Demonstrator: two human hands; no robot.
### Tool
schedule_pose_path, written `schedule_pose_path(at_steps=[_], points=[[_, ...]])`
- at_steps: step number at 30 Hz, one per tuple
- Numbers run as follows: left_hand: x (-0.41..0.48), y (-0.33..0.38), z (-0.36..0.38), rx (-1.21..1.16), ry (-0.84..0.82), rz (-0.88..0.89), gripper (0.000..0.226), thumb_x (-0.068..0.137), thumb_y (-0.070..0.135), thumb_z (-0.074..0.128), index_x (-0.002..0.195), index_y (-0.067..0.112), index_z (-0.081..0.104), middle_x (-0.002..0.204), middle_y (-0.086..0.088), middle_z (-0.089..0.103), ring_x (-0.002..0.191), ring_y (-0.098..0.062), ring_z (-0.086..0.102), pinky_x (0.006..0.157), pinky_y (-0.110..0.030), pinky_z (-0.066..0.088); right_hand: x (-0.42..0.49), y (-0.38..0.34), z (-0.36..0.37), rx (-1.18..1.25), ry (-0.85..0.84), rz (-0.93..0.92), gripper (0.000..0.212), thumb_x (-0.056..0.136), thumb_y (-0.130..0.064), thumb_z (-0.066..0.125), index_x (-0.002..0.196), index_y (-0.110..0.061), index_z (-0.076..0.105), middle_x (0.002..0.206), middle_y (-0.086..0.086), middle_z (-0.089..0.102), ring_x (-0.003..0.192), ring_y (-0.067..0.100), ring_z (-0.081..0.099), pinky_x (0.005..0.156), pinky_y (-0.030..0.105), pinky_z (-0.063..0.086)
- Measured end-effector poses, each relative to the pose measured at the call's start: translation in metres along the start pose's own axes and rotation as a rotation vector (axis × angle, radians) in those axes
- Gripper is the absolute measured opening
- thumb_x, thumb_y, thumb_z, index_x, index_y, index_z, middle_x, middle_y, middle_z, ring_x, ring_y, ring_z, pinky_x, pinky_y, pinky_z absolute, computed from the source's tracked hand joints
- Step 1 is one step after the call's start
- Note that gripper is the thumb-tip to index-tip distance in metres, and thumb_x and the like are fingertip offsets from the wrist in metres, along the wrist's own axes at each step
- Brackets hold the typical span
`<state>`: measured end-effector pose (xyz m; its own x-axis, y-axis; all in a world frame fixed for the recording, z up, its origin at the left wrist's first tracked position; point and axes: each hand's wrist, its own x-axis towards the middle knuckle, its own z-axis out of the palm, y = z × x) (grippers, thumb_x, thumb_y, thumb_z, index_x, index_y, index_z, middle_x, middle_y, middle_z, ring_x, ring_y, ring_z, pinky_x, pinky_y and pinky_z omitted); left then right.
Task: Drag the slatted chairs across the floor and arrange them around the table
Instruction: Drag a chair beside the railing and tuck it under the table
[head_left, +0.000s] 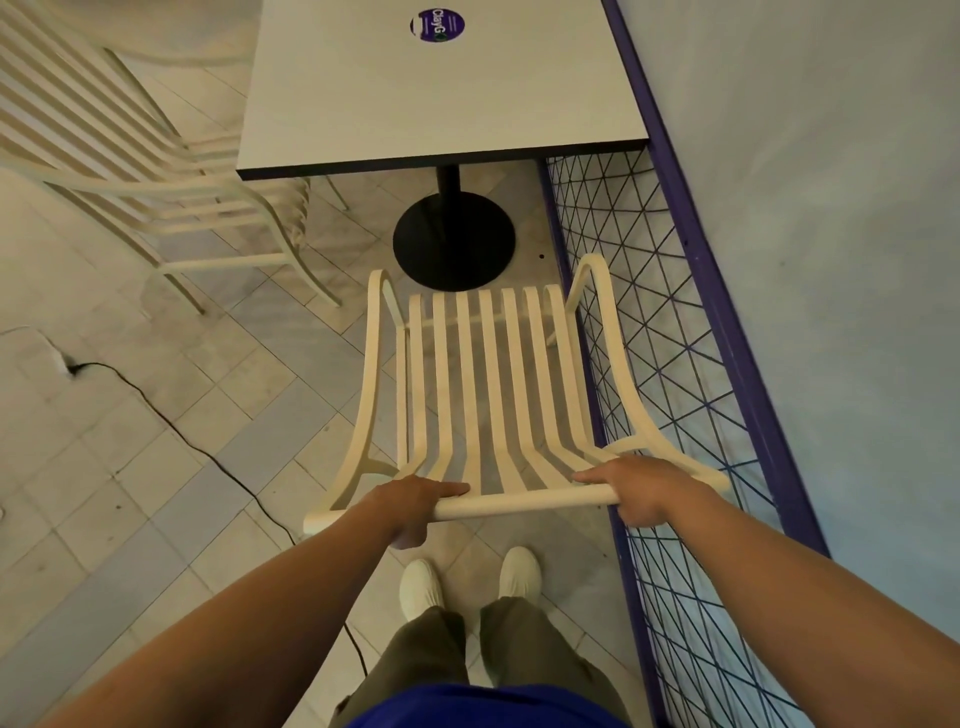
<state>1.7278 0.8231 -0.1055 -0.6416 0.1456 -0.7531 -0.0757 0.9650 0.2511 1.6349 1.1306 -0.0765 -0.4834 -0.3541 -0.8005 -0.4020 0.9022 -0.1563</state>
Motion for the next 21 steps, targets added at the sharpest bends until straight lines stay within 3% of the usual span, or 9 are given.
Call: schedule_pose_path(at_steps=[10, 14, 21], points=[[-0.0001, 0.0010, 0.0026, 0.030, 0.039, 0.014, 0.086, 0.092, 0.005, 0.069, 0.155, 0.047, 0.028, 0.138, 0.003, 0.055, 0.112, -0.021, 0.061, 0.093, -0.029, 0.050, 0.0023, -0.0022, 0.0028, -0.030, 0.009, 0.002, 0.088, 0.090, 0.000, 0.060, 0.150, -0.055, 0.027, 0.129, 0.002, 0.059, 0.095, 0.017, 0.057, 0.074, 0.030, 0.046], [0.0003, 0.0010, 0.0030, 0.025, 0.038, 0.012, 0.085, 0.092, 0.006, 0.069, 0.155, 0.047, 0.029, 0.138, 0.002, 0.056, 0.113, -0.021, 0.061, 0.096, -0.031, 0.050, 0.0010, -0.0029, 0.0018, -0.039, 0.012, -0.005, 0.088, 0.090, 0.001, 0.059, 0.150, -0.055, 0.027, 0.131, 0.002, 0.058, 0.105, 0.021, 0.060, 0.079, 0.032, 0.048], [0.0062, 0.0021, -0.0007, 0.014, 0.046, 0.020, 0.084, 0.092, 0.006, 0.070, 0.155, 0.045, 0.030, 0.138, 0.002, 0.056, 0.114, -0.022, 0.061, 0.098, -0.033, 0.049, 0.0056, 0.0020, -0.0064, -0.039, -0.002, -0.002, 0.086, 0.089, 0.001, 0.058, 0.151, -0.053, 0.031, 0.130, 0.001, 0.058, 0.106, 0.020, 0.059, 0.083, 0.033, 0.050]])
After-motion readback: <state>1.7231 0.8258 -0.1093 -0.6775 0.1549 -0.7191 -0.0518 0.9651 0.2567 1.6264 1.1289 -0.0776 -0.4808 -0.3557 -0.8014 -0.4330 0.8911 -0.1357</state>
